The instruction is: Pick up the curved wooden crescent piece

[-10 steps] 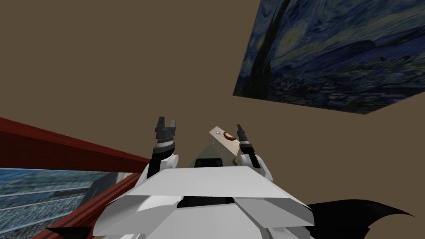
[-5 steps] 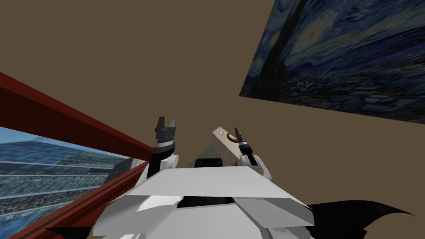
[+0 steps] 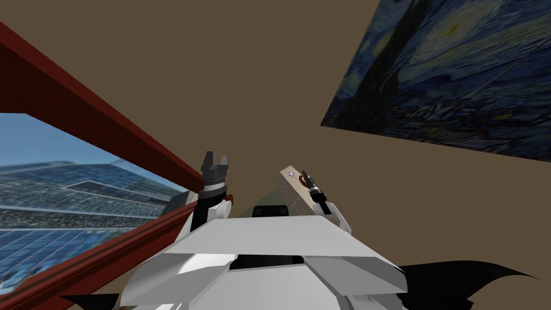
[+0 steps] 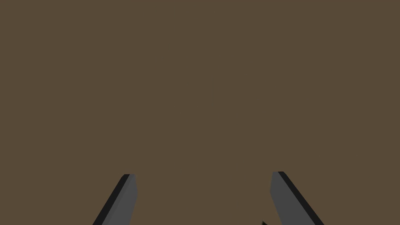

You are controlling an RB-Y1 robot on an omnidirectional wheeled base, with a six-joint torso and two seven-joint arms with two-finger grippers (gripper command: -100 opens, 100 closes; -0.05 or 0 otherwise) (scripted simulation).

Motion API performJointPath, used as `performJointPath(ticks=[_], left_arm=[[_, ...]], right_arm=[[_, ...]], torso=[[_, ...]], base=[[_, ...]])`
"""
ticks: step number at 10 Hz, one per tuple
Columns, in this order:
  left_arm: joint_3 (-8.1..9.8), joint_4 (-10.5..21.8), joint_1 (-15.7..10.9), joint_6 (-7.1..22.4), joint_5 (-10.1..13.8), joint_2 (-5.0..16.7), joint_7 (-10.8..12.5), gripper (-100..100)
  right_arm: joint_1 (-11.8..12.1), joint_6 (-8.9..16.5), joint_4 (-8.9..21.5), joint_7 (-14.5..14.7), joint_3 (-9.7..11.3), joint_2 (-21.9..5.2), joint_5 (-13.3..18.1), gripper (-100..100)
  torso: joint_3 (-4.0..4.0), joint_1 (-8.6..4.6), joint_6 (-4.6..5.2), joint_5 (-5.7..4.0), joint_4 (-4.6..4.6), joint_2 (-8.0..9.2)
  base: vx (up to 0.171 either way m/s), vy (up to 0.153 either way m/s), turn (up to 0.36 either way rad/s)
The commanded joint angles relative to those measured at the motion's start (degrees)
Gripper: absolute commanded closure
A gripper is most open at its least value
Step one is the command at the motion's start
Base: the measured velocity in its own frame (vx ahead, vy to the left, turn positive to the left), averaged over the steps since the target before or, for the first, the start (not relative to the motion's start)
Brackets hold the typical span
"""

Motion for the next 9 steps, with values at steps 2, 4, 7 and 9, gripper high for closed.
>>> performJointPath(ticks=[2,4,7,9], left_arm=[[-0.01,0.0,0.0,0.0,0.0,0.0,0.0,0],[0.0,0.0,0.0,0.0,0.0,0.0,0.0,0],[-0.01,0.0,0.0,0.0,0.0,0.0,0.0,0],[0.0,0.0,0.0,0.0,0.0,0.0,0.0,0]], right_arm=[[-0.6,1.3,4.2,0.9,0.0,-1.2,2.4,-100],[-1.0,2.2,6.4,1.7,0.0,-2.1,4.4,-100],[-1.4,3.1,10.7,2.5,0.0,-2.9,6.5,-100],[-1.7,4.0,14.0,3.3,-0.1,-3.8,8.6,-100]], torso=[[0.0,0.01,-0.05,0.01,0.0,0.0],[-0.01,-0.01,0.01,0.0,0.0,-0.02],[-0.01,0.02,-0.04,0.01,0.0,-0.02],[-0.02,0.02,-0.04,0.0,0.0,-0.03]], base=[[-0.01,0.01,0.17],[-0.003,0.007,0.107],[-0.004,0.01,0.18],[-0.001,0.012,0.182]])
